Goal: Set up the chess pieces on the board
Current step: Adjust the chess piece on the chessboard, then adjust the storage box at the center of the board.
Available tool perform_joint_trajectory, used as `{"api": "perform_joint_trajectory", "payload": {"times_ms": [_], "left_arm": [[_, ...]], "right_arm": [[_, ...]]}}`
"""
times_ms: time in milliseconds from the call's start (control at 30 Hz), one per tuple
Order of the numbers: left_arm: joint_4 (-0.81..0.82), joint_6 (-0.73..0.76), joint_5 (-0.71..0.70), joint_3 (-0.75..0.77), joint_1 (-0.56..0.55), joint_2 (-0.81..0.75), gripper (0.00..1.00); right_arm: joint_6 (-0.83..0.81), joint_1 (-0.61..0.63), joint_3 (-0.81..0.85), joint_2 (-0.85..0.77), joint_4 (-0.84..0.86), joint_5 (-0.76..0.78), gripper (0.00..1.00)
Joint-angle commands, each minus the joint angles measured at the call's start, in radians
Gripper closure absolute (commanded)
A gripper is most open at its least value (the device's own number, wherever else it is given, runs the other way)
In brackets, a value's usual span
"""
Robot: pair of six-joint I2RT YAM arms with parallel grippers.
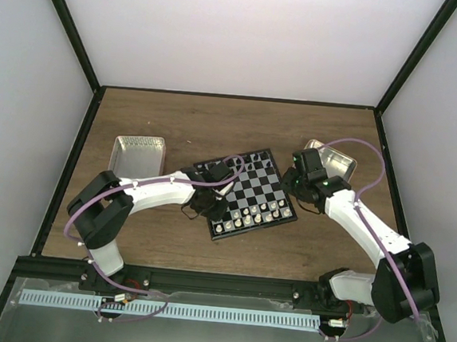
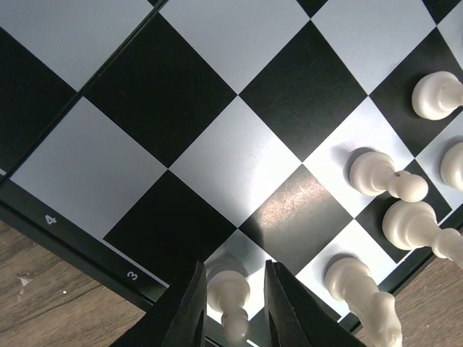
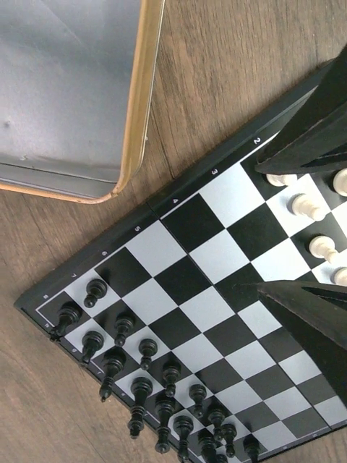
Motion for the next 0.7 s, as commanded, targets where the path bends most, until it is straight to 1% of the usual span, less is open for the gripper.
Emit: {"api": "perform_joint_trajectory", "payload": {"times_ms": [0, 67, 200, 300, 400, 533, 667], "left_arm": [[0.006, -0.007, -0.007, 0.014, -0.004, -0.046, 0.74], [0.014, -0.016, -0.022, 0.017, -0.003, -0.068, 0.69], [0.062, -0.031, -0.059, 0.0, 0.004, -0.118, 0.63], [0.069, -0.049, -0.113, 0.022, 0.012, -0.155, 0.61], [0.097, -0.072, -0.164, 0.03, 0.032, -0.209, 0.56], [0.119, -0.076, -0.153, 0.056, 0.092, -0.254, 0.54], [0.152, -0.024, -0.121, 0.101, 0.158, -0.264, 0.53]], "right_arm": [[0.008, -0.014, 0.036, -0.023, 0.014, 0.069, 0.55], [0.009, -0.028, 0.043, -0.02, 0.036, 0.069, 0.53], [-0.006, -0.107, 0.044, -0.017, 0.09, 0.016, 0.51], [-0.024, -0.172, 0.054, -0.006, 0.117, -0.014, 0.44], [-0.043, -0.246, 0.085, 0.035, 0.109, -0.018, 0.36], [-0.066, -0.363, 0.131, 0.115, 0.091, -0.026, 0.27], [-0.065, -0.451, 0.187, 0.225, 0.109, -0.058, 0.21]]}}
